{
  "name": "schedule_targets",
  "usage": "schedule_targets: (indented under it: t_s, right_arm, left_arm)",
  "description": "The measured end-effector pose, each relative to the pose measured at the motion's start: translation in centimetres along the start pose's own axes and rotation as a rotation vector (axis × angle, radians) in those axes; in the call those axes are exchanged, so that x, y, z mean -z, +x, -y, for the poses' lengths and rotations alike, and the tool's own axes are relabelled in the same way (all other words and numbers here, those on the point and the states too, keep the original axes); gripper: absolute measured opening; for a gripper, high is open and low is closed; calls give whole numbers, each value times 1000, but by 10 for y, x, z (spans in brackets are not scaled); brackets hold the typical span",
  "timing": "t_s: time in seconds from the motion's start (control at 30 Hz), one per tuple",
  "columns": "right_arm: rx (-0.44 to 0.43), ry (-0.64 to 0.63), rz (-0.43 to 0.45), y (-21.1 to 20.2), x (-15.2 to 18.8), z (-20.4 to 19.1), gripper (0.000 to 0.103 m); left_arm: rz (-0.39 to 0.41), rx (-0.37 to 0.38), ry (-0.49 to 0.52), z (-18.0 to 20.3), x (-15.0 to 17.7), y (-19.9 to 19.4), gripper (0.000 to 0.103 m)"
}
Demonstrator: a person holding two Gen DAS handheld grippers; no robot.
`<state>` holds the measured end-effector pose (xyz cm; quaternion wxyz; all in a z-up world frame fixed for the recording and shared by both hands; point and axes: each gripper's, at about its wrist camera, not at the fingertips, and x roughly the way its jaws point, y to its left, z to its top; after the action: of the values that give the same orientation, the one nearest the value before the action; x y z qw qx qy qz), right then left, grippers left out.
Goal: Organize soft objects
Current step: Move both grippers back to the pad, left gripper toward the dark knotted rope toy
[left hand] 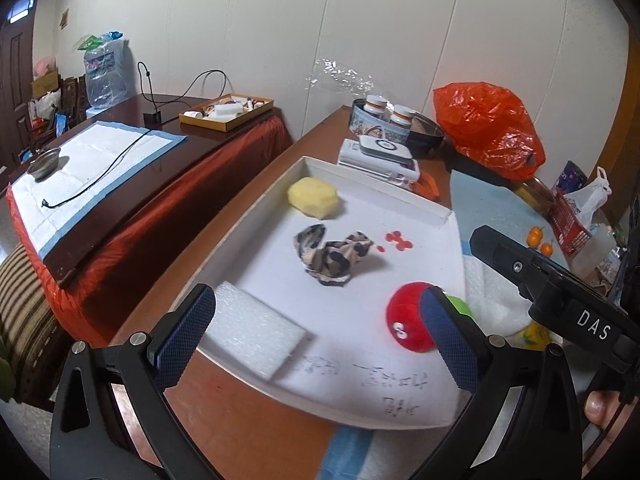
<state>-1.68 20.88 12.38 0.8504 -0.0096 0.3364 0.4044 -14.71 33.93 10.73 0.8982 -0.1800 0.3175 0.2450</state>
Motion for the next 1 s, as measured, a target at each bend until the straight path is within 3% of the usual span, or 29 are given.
schedule_targets:
  t_s: [0.63, 1.0]
  right_arm:
    - [14, 37, 33, -72, 18, 95, 103]
    - [7, 70, -8, -95, 38, 158, 103]
  left_arm:
    - [-51, 75, 77, 127, 57, -9, 103]
    - [-114, 105, 102, 195, 94, -5, 103]
